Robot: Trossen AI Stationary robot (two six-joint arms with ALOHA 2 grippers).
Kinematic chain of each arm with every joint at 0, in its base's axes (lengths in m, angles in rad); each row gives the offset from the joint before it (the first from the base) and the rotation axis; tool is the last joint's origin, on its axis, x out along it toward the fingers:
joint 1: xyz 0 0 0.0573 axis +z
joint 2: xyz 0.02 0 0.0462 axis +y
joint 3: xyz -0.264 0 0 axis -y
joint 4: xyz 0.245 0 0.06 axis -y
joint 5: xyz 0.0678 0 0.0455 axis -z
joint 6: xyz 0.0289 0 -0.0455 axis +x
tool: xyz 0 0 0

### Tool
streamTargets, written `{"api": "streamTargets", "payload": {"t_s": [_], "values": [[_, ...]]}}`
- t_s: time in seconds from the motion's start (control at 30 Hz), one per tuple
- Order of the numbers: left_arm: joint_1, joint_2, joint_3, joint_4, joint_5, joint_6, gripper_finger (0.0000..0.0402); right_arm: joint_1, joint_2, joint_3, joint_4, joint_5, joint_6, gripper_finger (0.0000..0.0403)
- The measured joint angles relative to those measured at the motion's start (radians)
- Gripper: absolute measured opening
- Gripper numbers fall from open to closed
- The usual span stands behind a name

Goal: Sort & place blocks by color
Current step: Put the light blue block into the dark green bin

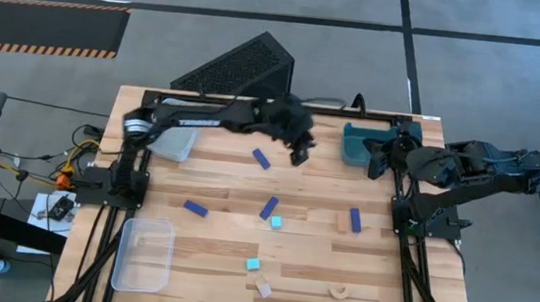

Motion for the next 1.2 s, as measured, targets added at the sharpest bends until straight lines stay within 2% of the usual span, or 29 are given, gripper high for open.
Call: {"api": "streamTargets", "payload": {"t_s": [0.13, 0.27, 0.4, 0.5, 0.57, 0.67, 0.83, 1.0, 1.1, 1.2], "values": [[-0.044, -0.18, -0.229, 0.173, -0.019, -0.066, 0.0087, -0.019, 0.002, 0.0, 0.003, -0.006, -0.073, 0.0064], [-0.113, -0.243, -0.387, 0.196, -0.063, -0.12, 0.0087, -0.066, 0.018, 0.0, 0.042, -0.005, -0.195, 0.0064], [-0.183, -0.265, -0.439, 0.228, -0.145, -0.148, 0.0087, -0.102, 0.054, 0.0, 0.114, -0.026, -0.461, 0.0064], [-0.228, -0.26, -0.464, 0.235, -0.156, -0.15, 0.0087, -0.111, 0.093, -0.001, 0.158, -0.124, -0.629, 0.0064], [-0.247, -0.26, -0.471, 0.277, -0.185, -0.157, 0.0087, -0.111, 0.116, -0.001, 0.178, -0.205, -0.669, 0.0064], [-0.257, -0.261, -0.462, 0.306, -0.205, -0.158, 0.0087, -0.101, 0.162, -0.001, 0.194, -0.286, -0.593, 0.006], [-0.258, -0.261, -0.452, 0.34, -0.172, -0.115, 0.0087, -0.035, 0.225, -0.001, 0.212, -0.336, -0.433, 0.0048], [-0.261, -0.279, -0.448, 0.302, -0.095, -0.112, 0.01, 0.056, 0.254, -0.001, 0.335, -0.336, -0.304, 0.0038], [-0.269, -0.294, -0.446, 0.238, -0.067, -0.116, 0.0128, 0.122, 0.255, -0.001, 0.416, -0.308, -0.229, 0.0036], [-0.292, -0.295, -0.456, 0.162, -0.076, -0.094, 0.0166, 0.192, 0.276, -0.001, 0.432, -0.226, -0.172, 0.0038]]}}
